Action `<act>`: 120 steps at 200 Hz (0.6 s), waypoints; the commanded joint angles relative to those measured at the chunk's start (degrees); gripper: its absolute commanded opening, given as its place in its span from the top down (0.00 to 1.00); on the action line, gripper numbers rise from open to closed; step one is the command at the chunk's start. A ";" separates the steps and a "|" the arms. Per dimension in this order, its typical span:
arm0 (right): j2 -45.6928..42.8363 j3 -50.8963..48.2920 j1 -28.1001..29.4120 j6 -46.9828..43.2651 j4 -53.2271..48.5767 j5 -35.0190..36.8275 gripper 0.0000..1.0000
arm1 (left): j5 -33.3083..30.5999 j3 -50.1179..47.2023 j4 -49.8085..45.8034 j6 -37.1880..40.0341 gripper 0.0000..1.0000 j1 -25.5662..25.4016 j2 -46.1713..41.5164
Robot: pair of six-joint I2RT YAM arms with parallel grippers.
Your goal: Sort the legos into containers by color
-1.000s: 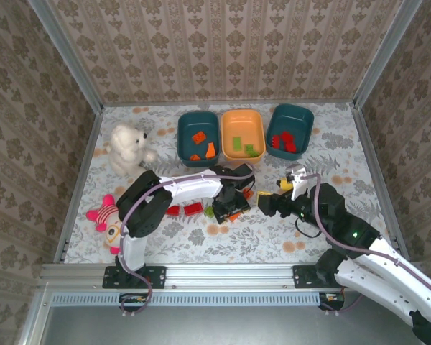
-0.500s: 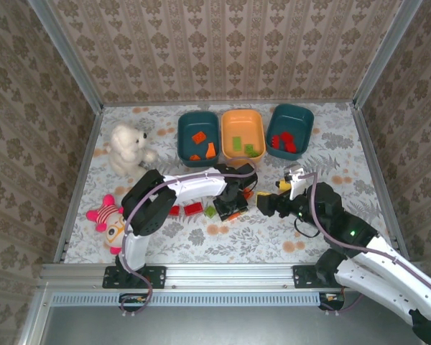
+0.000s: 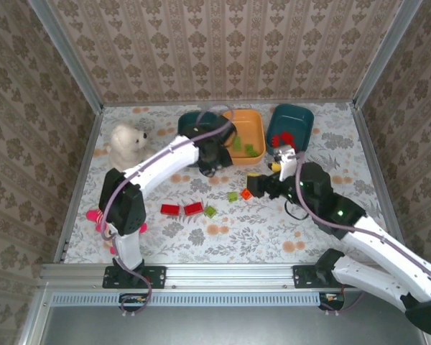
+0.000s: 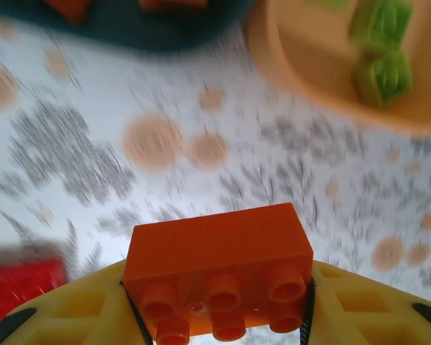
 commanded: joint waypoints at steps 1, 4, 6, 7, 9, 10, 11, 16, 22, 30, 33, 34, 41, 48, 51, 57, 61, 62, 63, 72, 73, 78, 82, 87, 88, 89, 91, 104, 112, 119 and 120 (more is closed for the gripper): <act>6.32 5.36 -1.01 -0.12 3.80 -1.80 0.10 | -2.11 4.86 -5.38 9.95 0.61 5.73 3.80; 7.41 5.94 -1.21 0.09 3.68 -2.03 0.10 | -2.20 5.72 -5.52 11.00 0.61 6.49 4.42; 8.21 6.49 -1.42 0.29 3.49 -2.18 0.10 | -2.28 6.19 -5.63 11.67 0.61 6.95 4.70; 8.50 6.68 -1.51 0.35 3.44 -2.31 0.11 | -2.29 6.58 -5.64 11.99 0.61 7.19 4.93; 9.19 7.07 -1.76 0.56 3.28 -2.52 0.11 | -2.41 7.13 -5.83 12.56 0.61 7.59 5.55; 9.52 7.32 -1.86 0.66 3.21 -2.65 0.11 | -2.45 7.44 -5.92 12.83 0.61 7.82 5.84; 9.77 7.54 -1.95 0.72 3.13 -2.81 0.11 | -2.55 7.78 -6.06 13.09 0.61 8.02 6.11; 11.17 8.49 -2.40 1.08 2.69 -3.05 0.11 | -2.79 9.54 -6.71 14.34 0.61 9.06 7.51; 12.70 9.57 -2.79 1.54 2.44 -3.21 0.11 | -3.35 11.49 -7.33 15.93 0.61 10.07 9.32; 14.30 10.31 -3.50 2.20 2.51 -3.57 0.11 | -4.06 14.19 -8.24 17.90 0.61 11.26 11.71; 14.74 10.59 -3.68 2.60 2.60 -3.69 0.11 | -4.34 15.23 -8.62 18.52 0.61 11.62 12.67; 14.98 10.66 -3.83 2.74 2.60 -3.68 0.11 | -4.51 15.54 -8.77 18.71 0.61 11.77 12.95; 16.44 11.55 -4.62 3.95 2.13 -3.76 0.11 | -4.89 17.80 -9.52 19.95 0.61 12.50 14.93; 17.92 12.83 -5.62 5.38 0.83 -4.22 0.11 | -5.08 19.76 -9.91 20.98 0.61 13.22 16.98; 18.60 13.44 -6.07 5.92 0.36 -4.63 0.11 | -5.04 20.51 -10.15 21.24 0.61 13.49 17.88; 19.84 14.41 -7.00 6.96 -0.40 -5.53 0.11 | -4.79 21.80 -10.40 21.63 0.61 13.97 19.40; 20.62 15.02 -7.48 7.46 -0.61 -6.13 0.11 | -4.62 22.56 -10.33 21.95 0.61 14.24 20.32; 20.82 15.08 -7.62 7.59 -0.63 -6.26 0.11 | -4.61 22.72 -10.23 22.01 0.61 14.31 20.56; 20.96 15.19 -7.73 7.69 -0.64 -6.41 0.11 | -4.56 22.84 -10.19 22.08 0.61 14.38 20.76; 22.08 15.81 -8.39 8.46 -0.31 -7.30 0.11 | -4.14 24.19 -9.80 22.87 0.61 14.80 22.55; 22.21 15.87 -8.42 8.53 -0.26 -7.33 0.11 | -4.11 24.37 -9.71 22.99 0.61 14.80 22.73; 22.68 16.07 -8.62 8.88 -0.01 -7.59 0.11 | -4.28 24.94 -9.47 23.32 0.61 14.90 23.56; 23.03 16.30 -8.87 9.10 0.10 -7.75 0.11 | -4.40 25.48 -9.40 23.66 0.61 14.98 24.21; 23.48 16.52 -9.09 9.40 0.30 -8.05 0.11 | -4.59 26.02 -9.33 23.96 0.61 15.04 24.94; 23.52 16.57 -9.12 9.48 0.27 -8.06 0.11 | -4.59 26.07 -9.34 24.06 0.61 15.06 25.11; 23.63 16.60 -9.14 9.48 0.30 -8.06 0.11 | -4.68 26.14 -9.35 24.12 0.61 15.11 25.28; 23.78 16.67 -9.16 9.56 0.32 -8.17 0.11 | -4.75 26.33 -9.31 24.16 0.61 15.15 25.56; 24.53 17.21 -9.42 9.65 0.43 -8.57 0.12 | -5.22 27.06 -9.19 24.69 0.61 15.35 27.11; 24.86 17.34 -9.43 9.73 0.42 -8.74 0.12 | -5.07 27.09 -8.94 24.95 0.61 15.59 27.71; 25.10 17.33 -9.38 9.80 0.48 -8.90 0.12 | -5.03 27.09 -8.74 25.04 0.61 15.72 28.35; 25.12 17.38 -9.40 9.81 0.49 -8.92 0.12 | -4.99 27.09 -8.74 25.05 0.61 15.71 28.44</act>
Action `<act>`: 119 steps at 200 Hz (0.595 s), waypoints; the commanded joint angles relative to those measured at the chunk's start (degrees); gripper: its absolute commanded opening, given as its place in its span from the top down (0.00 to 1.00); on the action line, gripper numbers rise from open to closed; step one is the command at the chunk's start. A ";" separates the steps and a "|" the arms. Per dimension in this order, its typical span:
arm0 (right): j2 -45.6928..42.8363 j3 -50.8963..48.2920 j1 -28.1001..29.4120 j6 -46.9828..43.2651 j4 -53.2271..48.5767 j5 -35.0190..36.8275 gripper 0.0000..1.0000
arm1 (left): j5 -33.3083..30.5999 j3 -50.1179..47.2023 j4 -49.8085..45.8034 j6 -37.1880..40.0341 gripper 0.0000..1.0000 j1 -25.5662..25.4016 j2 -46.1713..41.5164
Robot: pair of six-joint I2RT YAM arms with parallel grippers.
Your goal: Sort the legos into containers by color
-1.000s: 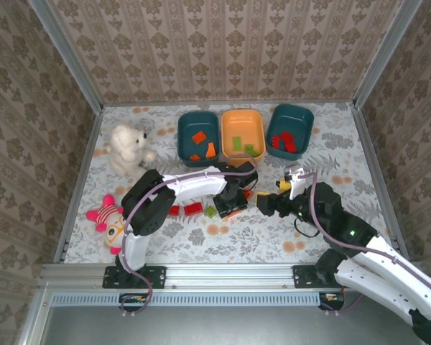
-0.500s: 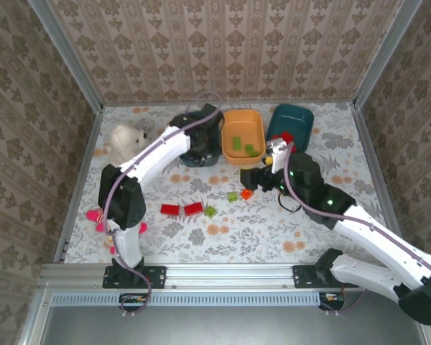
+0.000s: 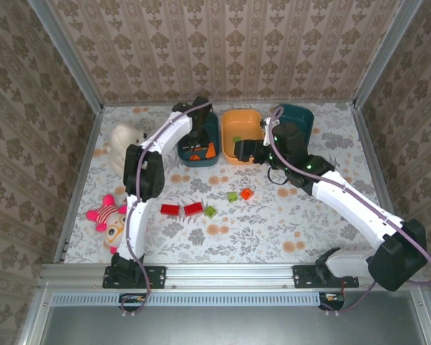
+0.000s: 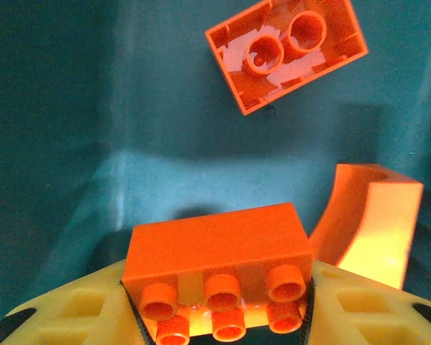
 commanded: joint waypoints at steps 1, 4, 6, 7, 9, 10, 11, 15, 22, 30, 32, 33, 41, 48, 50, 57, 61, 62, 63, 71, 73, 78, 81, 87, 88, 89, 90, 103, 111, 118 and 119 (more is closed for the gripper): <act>0.83 2.16 -0.06 1.82 -0.45 -2.40 0.12 | -1.03 2.29 -1.75 2.99 0.60 0.64 1.27; 0.84 2.14 -0.07 1.89 -0.52 -2.37 0.12 | -0.92 2.29 -1.66 3.03 0.61 0.67 1.45; 0.91 2.14 -0.07 1.91 -0.53 -2.36 0.12 | -0.89 2.29 -1.66 3.04 0.61 0.68 1.59; 0.92 2.10 -0.07 1.91 -0.53 -2.41 0.12 | -0.84 2.29 -1.66 3.08 0.61 0.70 1.63; 0.93 2.09 -0.07 1.98 -0.53 -2.44 0.12 | -0.72 2.31 -1.66 3.12 0.61 0.72 1.77; 0.97 2.07 -0.07 1.99 -0.49 -2.45 0.12 | -0.67 2.34 -1.66 3.12 0.61 0.72 1.85; 0.99 2.06 -0.07 1.99 -0.51 -2.45 0.12 | -0.64 2.31 -1.66 3.12 0.61 0.76 1.93; 1.02 1.97 -0.08 2.00 -0.48 -2.46 0.12 | -0.45 2.29 -1.65 3.19 0.60 0.70 2.09; 1.02 1.84 -0.07 2.14 -0.52 -2.45 0.12 | 0.04 2.29 -1.57 3.23 0.59 0.68 2.48; 1.01 1.72 -0.07 2.14 -0.48 -2.46 0.12 | 0.46 2.28 -1.57 3.30 0.57 0.66 2.84; 1.02 1.71 -0.03 2.12 -0.47 -2.50 0.12 | 0.60 2.28 -1.57 3.30 0.56 0.64 2.88; 1.06 1.70 -0.05 2.15 -0.50 -2.47 0.12 | 0.61 2.24 -1.61 3.35 0.56 0.64 2.93; 1.10 1.70 -0.10 2.14 -0.46 -2.37 0.12 | 0.87 2.32 -1.78 3.22 0.53 0.63 3.06; 1.18 1.76 -0.10 2.00 -0.53 -2.36 0.12 | 1.21 2.29 -1.94 2.93 0.49 0.63 3.02; 1.19 1.78 -0.15 1.98 -0.53 -2.32 0.12 | 1.34 2.35 -1.99 2.88 0.48 0.68 3.00; 1.21 1.86 -0.11 1.74 -0.59 -2.28 0.12 | 1.79 2.29 -2.00 2.67 0.45 0.70 2.76; 1.28 1.92 -0.12 1.58 -0.62 -2.32 0.12 | 1.99 2.33 -2.00 2.60 0.43 0.72 2.60; 1.28 1.94 -0.10 1.48 -0.66 -2.30 0.12 | 2.01 2.40 -1.96 2.60 0.42 0.68 2.48; 1.28 1.95 -0.13 1.43 -0.68 -2.29 0.12 | 2.06 2.38 -1.98 2.56 0.42 0.65 2.43; 1.33 2.10 -0.10 0.94 -0.87 -2.19 0.12 | 2.32 2.50 -2.01 2.35 0.39 0.64 1.77; 1.36 2.13 -0.08 0.79 -0.99 -2.17 0.12 | 2.36 2.51 -1.92 2.34 0.39 0.66 1.58; 1.37 2.14 -0.02 0.48 -1.13 -2.13 0.12 | 2.49 2.59 -1.91 2.25 0.37 0.63 1.02; 1.37 2.19 -0.07 0.24 -1.20 -2.10 0.13 | 2.51 2.71 -1.92 2.21 0.36 0.63 0.66; 1.35 2.23 -0.07 -0.35 -1.48 -2.16 0.13 | 2.40 2.94 -1.89 2.08 0.33 0.68 -0.12; 1.36 2.23 -0.07 -0.45 -1.53 -2.17 0.13 | 2.38 2.96 -1.90 2.08 0.33 0.66 -0.19; 1.36 2.23 -0.07 -0.54 -1.60 -2.14 0.13 | 2.38 2.98 -1.87 2.03 0.33 0.69 -0.36; 1.37 2.23 -0.07 -0.68 -1.64 -2.16 0.13 | 2.38 3.03 -1.85 2.05 0.32 0.66 -0.49; 1.37 2.17 0.18 -1.87 -2.33 -2.02 0.13 | 2.29 3.43 -1.83 1.98 0.28 0.68 -2.34; 1.37 2.07 0.41 -2.70 -2.66 -1.98 0.14 | 2.20 3.61 -1.92 1.90 0.26 0.70 -3.45; 1.37 1.97 0.75 -3.56 -3.01 -1.80 0.14 | 2.20 3.58 -1.90 1.86 0.25 0.72 -4.68; 1.37 1.97 0.82 -3.64 -3.00 -1.82 0.14 | 2.20 3.59 -1.91 1.84 0.25 0.72 -4.76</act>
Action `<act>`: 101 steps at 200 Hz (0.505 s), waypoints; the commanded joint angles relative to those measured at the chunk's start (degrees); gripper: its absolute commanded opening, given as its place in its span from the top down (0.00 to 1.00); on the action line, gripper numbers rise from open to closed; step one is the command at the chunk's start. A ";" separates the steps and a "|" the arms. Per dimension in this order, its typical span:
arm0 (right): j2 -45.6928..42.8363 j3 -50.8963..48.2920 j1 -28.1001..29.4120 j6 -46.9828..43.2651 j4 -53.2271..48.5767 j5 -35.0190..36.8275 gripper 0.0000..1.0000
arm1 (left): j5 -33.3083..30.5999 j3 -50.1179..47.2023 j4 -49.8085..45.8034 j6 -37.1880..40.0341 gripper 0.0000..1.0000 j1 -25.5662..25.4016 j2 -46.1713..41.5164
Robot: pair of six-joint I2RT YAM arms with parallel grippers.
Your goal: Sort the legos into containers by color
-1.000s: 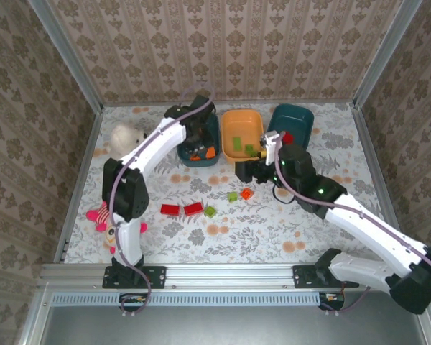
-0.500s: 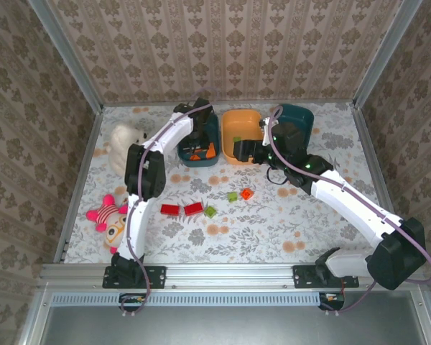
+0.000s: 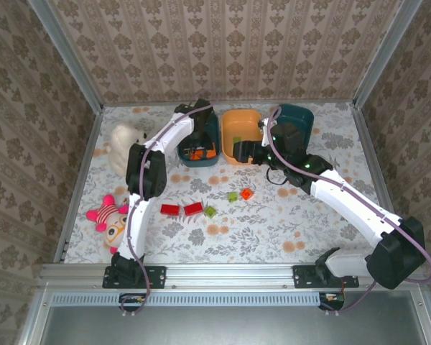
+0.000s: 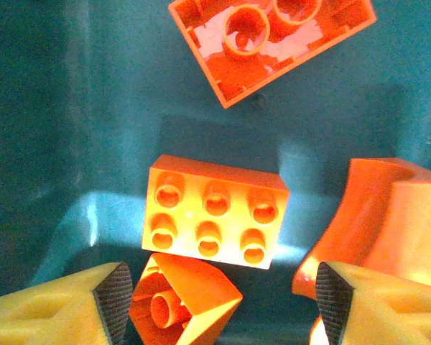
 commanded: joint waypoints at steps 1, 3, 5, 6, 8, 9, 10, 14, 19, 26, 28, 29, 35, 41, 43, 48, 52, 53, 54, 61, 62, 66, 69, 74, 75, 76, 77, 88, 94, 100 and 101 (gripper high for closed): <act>0.73 1.79 0.86 -3.48 -2.36 -0.17 0.14 | 0.27 2.70 -1.85 -0.10 0.25 0.72 -6.46; 0.71 1.76 0.96 -3.72 -2.50 -0.11 0.14 | 0.27 2.77 -1.93 -0.19 0.24 0.68 -6.91; 0.71 1.75 1.12 -3.95 -2.56 -0.03 0.14 | 0.27 2.77 -1.97 -0.23 0.24 0.71 -7.19; 0.72 1.75 1.21 -4.11 -2.61 -0.01 0.14 | 0.27 2.69 -2.02 -0.28 0.24 0.76 -7.46; 0.69 1.70 1.31 -4.42 -2.59 0.04 0.14 | 0.21 2.64 -2.06 -0.34 0.24 0.73 -7.79; 0.71 1.68 1.48 -4.61 -2.63 0.07 0.14 | 0.15 2.67 -2.07 -0.43 0.24 0.72 -7.98; 0.72 1.67 1.56 -4.79 -2.69 0.08 0.14 | 0.13 2.65 -2.16 -0.51 0.24 0.72 -8.29; 0.73 1.66 2.03 -5.63 -2.79 0.13 0.14 | -0.08 2.51 -2.37 -0.74 0.24 0.74 -9.25; 0.78 1.74 2.75 -7.05 -2.92 0.25 0.14 | -0.42 2.11 -2.51 -1.06 0.24 0.73 -10.63; 0.97 1.82 4.04 -9.08 -2.99 0.52 0.14 | -1.00 0.69 -2.26 -1.69 0.24 0.73 -13.25; 1.06 1.83 4.48 -9.78 -3.01 0.57 0.14 | -1.21 0.05 -2.01 -1.86 0.24 0.74 -14.14; 1.07 1.83 4.69 -10.01 -2.97 0.59 0.14 | -1.26 -0.25 -1.95 -1.98 0.24 0.73 -14.36; 1.40 1.94 5.85 -11.68 -2.86 0.49 0.14 | -1.88 -2.91 -0.88 -3.04 0.24 0.64 -17.74; 1.92 2.17 7.15 -13.23 -2.71 0.17 0.14 | -2.30 -6.50 0.71 -4.20 0.23 0.71 -21.44; 2.17 2.20 7.55 -13.74 -2.68 0.04 0.14 | -2.35 -7.92 1.19 -4.66 0.23 0.70 -22.74; 2.78 2.44 8.65 -15.02 -2.47 -0.29 0.14 | -2.56 -11.32 3.07 -5.88 0.23 0.80 -26.23; 3.32 2.63 9.58 -15.94 -2.41 -0.69 0.14 | -2.70 -14.87 4.45 -6.97 0.23 0.83 -29.18; 3.48 2.67 9.88 -16.26 -2.36 -0.74 0.14 | -2.66 -15.70 4.79 -7.17 0.23 0.82 -29.92; 3.60 2.74 10.11 -16.54 -2.25 -0.90 0.14 | -2.69 -16.52 5.09 -7.44 0.23 0.86 -30.65; 4.78 3.33 11.42 -18.01 -2.00 -1.88 0.14 | -2.82 -22.53 7.33 -9.34 0.23 0.92 -35.70; 4.82 3.46 11.72 -18.12 -1.98 -2.08 0.14 | -2.86 -23.45 7.64 -9.54 0.23 0.91 -36.57; 6.49 3.95 12.52 -19.02 -2.09 -2.62 0.14 | -2.73 -26.88 8.79 -10.32 0.22 0.90 -39.56; 7.36 4.33 13.37 -19.52 -2.07 -2.96 0.15 | -2.35 -29.38 9.73 -10.65 0.21 1.02 -41.73; 8.68 5.15 14.76 -20.51 -2.29 -3.39 0.15 | -1.67 -33.86 10.95 -11.03 0.20 1.09 -45.27; 8.88 5.29 15.06 -20.74 -2.34 -3.50 0.15 | -1.45 -34.74 11.21 -11.13 0.20 1.08 -46.01; 9.20 5.45 15.34 -20.89 -2.37 -3.59 0.15 | -1.25 -35.61 11.42 -11.18 0.19 1.12 -46.38; 9.45 5.58 15.56 -21.06 -2.43 -3.64 0.14 | -1.06 -36.45 11.62 -11.25 0.19 1.14 -47.18; 12.62 7.50 18.48 -22.97 -2.88 -4.40 0.15 | 0.93 -44.72 12.13 -12.66 0.18 1.45 -54.61; 14.27 8.40 19.91 -23.58 -3.01 -4.76 0.15 | 1.54 -49.51 12.05 -13.22 0.18 1.42 -58.82; 16.14 9.33 21.19 -23.71 -2.94 -5.11 0.15 | 1.83 -53.58 11.81 -13.69 0.18 1.42 -63.38; 16.43 9.45 21.35 -23.70 -2.93 -5.19 0.15 | 1.84 -54.31 11.72 -13.78 0.17 1.42 -64.21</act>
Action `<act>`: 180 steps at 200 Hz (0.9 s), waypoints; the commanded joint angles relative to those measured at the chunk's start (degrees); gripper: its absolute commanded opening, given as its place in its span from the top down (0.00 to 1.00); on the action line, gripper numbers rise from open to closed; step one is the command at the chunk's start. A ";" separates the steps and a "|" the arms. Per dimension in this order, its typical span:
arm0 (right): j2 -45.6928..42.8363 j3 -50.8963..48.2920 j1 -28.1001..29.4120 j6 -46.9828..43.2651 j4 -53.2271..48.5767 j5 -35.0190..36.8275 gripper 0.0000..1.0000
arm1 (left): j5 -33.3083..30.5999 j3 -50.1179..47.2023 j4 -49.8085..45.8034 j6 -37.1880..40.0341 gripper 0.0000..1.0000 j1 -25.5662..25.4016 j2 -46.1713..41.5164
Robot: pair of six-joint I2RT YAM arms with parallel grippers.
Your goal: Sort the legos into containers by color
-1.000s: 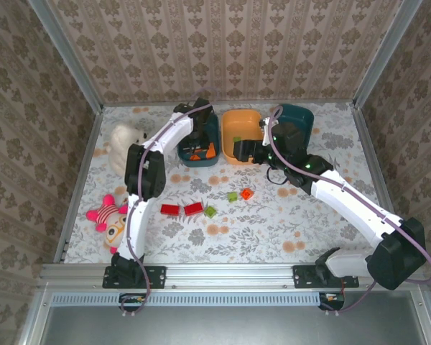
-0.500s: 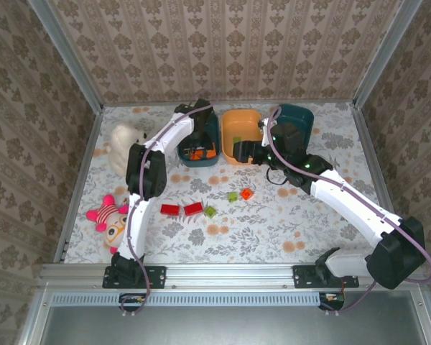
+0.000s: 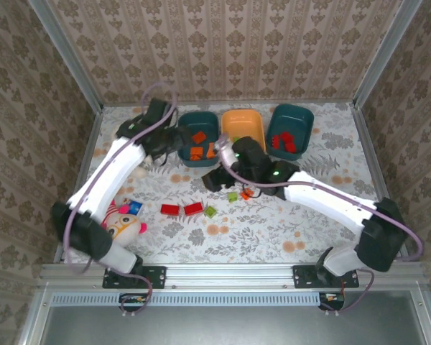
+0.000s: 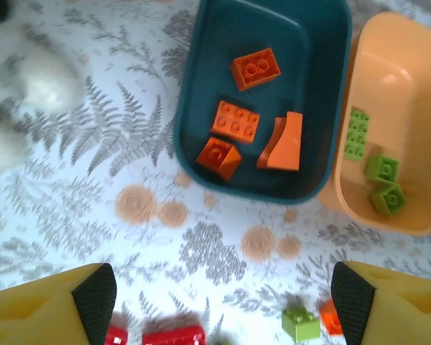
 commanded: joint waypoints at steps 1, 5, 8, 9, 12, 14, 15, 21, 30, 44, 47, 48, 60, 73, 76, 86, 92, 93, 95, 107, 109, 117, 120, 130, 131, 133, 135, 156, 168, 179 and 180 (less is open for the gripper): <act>6.11 3.96 4.64 -5.90 -1.33 -3.22 0.15 | 2.18 -14.76 0.58 -4.93 0.17 1.38 -10.96; 7.35 4.57 5.18 -5.75 -1.24 -3.58 0.15 | 2.15 -17.36 0.33 -5.36 0.17 2.10 -14.35; 8.38 5.02 5.46 -5.58 -1.10 -3.95 0.15 | 2.11 -19.45 0.23 -5.52 0.15 2.37 -17.45; 8.66 5.12 5.55 -5.54 -1.03 -4.13 0.15 | 2.12 -20.15 0.16 -5.71 0.15 2.41 -18.37; 9.71 5.52 5.92 -5.24 -0.92 -4.48 0.15 | 2.18 -22.13 -0.02 -6.21 0.14 2.42 -21.10; 10.41 5.85 6.06 -5.00 -0.73 -4.80 0.15 | 2.22 -23.38 -0.07 -6.42 0.13 2.52 -22.97; 10.73 6.08 6.19 -4.90 -0.73 -4.95 0.15 | 2.31 -23.96 -0.12 -6.46 0.13 2.61 -23.94; 12.65 6.69 6.41 -4.24 -0.02 -6.05 0.15 | 2.79 -27.36 -0.25 -7.16 0.11 2.76 -29.62; 15.67 8.14 6.77 -3.77 0.33 -7.60 0.15 | 4.50 -31.57 0.25 -7.36 0.07 3.11 -37.68; 20.31 11.96 7.93 -5.24 -1.53 -8.31 0.16 | 7.37 -35.72 -0.77 -7.46 0.05 3.31 -48.78; 21.45 12.98 8.26 -5.95 -2.12 -8.18 0.16 | 7.70 -36.14 -1.57 -7.48 0.05 3.36 -50.93; 21.83 13.28 8.36 -6.12 -2.42 -8.14 0.16 | 7.91 -36.27 -1.84 -7.48 0.05 3.34 -51.59; 25.97 17.55 9.31 -8.45 -5.55 -6.68 0.16 | 8.58 -36.67 -6.62 -7.77 0.05 3.32 -58.29; 29.99 21.64 9.51 -8.84 -8.08 -5.13 0.16 | 8.98 -36.09 -12.40 -8.20 0.05 3.32 -63.39; 30.80 22.41 9.51 -8.91 -8.50 -4.85 0.16 | 9.07 -35.91 -13.52 -8.22 0.05 3.32 -64.29; 33.09 24.85 9.64 -9.10 -9.91 -3.05 0.16 | 9.52 -35.00 -16.85 -8.43 0.05 3.32 -66.46; 34.64 26.34 9.70 -9.18 -10.95 -2.27 0.16 | 9.57 -34.35 -18.54 -8.53 0.05 3.32 -67.37; 34.89 26.59 9.69 -9.19 -11.14 -2.19 0.16 | 9.50 -34.19 -18.80 -8.53 0.05 3.32 -67.54; 35.34 27.22 9.73 -9.30 -11.57 -2.03 0.16 | 9.45 -33.96 -19.31 -8.58 0.05 3.32 -67.76; 38.27 30.48 10.14 -9.62 -13.80 -0.34 0.16 | 8.79 -32.54 -21.53 -8.49 0.05 3.32 -68.84; 38.71 30.94 10.19 -9.70 -13.99 -0.16 0.16 | 8.64 -32.38 -21.81 -8.46 0.05 3.32 -68.92; 40.04 32.03 10.60 -9.72 -14.10 0.19 0.16 | 8.31 -31.65 -22.52 -8.31 0.05 3.32 -69.03; 40.44 32.30 10.79 -9.71 -14.01 0.29 0.15 | 8.36 -31.49 -22.61 -8.23 0.05 3.32 -68.96; 41.84 33.15 11.42 -9.51 -13.73 0.87 0.15 | 8.77 -31.10 -22.44 -7.92 0.05 3.32 -68.78; 41.96 33.29 11.52 -9.44 -13.76 0.92 0.15 | 8.79 -31.11 -22.42 -7.92 0.05 3.32 -68.73; 42.16 33.45 11.59 -9.45 -13.78 1.01 0.15 | 8.92 -31.06 -22.34 -7.92 0.05 3.36 -68.69; 42.47 33.70 11.72 -9.46 -13.79 1.10 0.15 | 9.02 -30.97 -22.30 -7.92 0.05 3.33 -68.64; 45.33 35.89 12.80 -9.30 -15.02 3.07 0.14 | 9.44 -30.10 -22.56 -7.92 0.06 3.33 -68.50; 47.21 37.67 13.13 -8.65 -16.77 5.31 0.15 | 9.41 -29.59 -23.09 -7.84 0.06 3.32 -68.59; 49.25 40.14 13.20 -8.04 -19.81 7.71 0.16 | 9.54 -29.16 -23.35 -7.53 0.06 3.35 -68.61; 49.44 40.35 13.20 -7.92 -20.01 7.98 0.16 | 9.53 -29.09 -23.36 -7.50 0.06 3.33 -68.65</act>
